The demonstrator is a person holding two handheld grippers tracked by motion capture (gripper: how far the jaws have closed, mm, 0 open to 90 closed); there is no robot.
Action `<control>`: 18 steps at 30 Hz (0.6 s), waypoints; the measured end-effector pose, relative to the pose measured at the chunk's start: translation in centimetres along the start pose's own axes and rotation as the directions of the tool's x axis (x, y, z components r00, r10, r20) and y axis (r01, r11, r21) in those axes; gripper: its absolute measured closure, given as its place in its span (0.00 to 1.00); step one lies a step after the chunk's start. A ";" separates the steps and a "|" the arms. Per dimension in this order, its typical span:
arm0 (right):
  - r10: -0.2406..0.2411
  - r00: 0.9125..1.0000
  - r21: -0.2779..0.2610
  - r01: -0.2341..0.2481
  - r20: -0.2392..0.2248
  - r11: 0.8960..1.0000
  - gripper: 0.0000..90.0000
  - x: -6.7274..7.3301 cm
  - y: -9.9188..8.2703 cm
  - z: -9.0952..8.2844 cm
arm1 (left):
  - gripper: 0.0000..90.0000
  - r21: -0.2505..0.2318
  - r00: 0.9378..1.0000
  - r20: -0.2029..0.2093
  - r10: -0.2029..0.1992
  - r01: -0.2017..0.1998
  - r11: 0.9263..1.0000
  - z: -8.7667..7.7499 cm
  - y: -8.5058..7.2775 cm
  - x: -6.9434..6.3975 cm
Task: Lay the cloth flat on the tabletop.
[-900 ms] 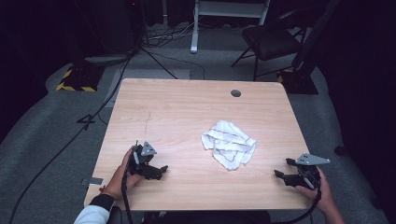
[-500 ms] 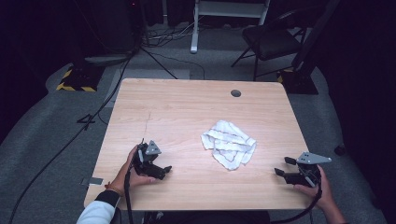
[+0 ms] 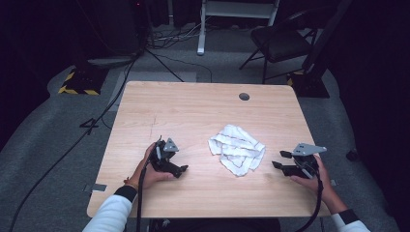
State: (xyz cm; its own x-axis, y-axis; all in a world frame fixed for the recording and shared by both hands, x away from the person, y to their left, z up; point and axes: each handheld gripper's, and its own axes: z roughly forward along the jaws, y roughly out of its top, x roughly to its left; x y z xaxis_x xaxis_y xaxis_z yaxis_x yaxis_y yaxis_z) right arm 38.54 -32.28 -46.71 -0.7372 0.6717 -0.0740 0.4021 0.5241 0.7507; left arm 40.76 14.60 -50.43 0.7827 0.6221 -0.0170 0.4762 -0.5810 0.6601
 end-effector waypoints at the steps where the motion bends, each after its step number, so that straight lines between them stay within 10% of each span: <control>1: -0.011 1.000 0.003 0.011 -0.006 1.000 0.48 0.2 0.6 0.3 | 0.00 0.000 1.000 0.005 0.007 -0.007 1.000 0.3 0.4 -0.1; 11: -0.046 0.999 0.051 0.046 0.009 0.998 0.53 1.9 4.2 4.7 | 0.00 0.001 0.998 0.046 0.050 -0.050 0.999 3.4 3.9 -1.1; 15: -0.033 0.999 0.072 0.032 0.012 0.997 0.69 1.7 4.3 5.7 | 0.04 -0.015 0.997 0.054 0.059 -0.058 0.998 4.5 5.2 -1.5; 18: -0.042 0.999 0.084 0.042 0.001 0.996 0.91 1.7 3.9 6.3 | 0.25 -0.031 0.995 0.069 0.065 -0.063 0.998 5.0 6.2 -1.8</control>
State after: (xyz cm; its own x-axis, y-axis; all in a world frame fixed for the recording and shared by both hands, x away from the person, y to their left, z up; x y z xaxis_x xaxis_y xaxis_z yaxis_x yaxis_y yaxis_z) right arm 42.27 -25.81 -47.99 -0.7527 0.6497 -0.1064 0.4154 0.5940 0.6889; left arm 44.28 7.27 -50.07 0.8379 0.5452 -0.0259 0.4133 -0.6028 0.6825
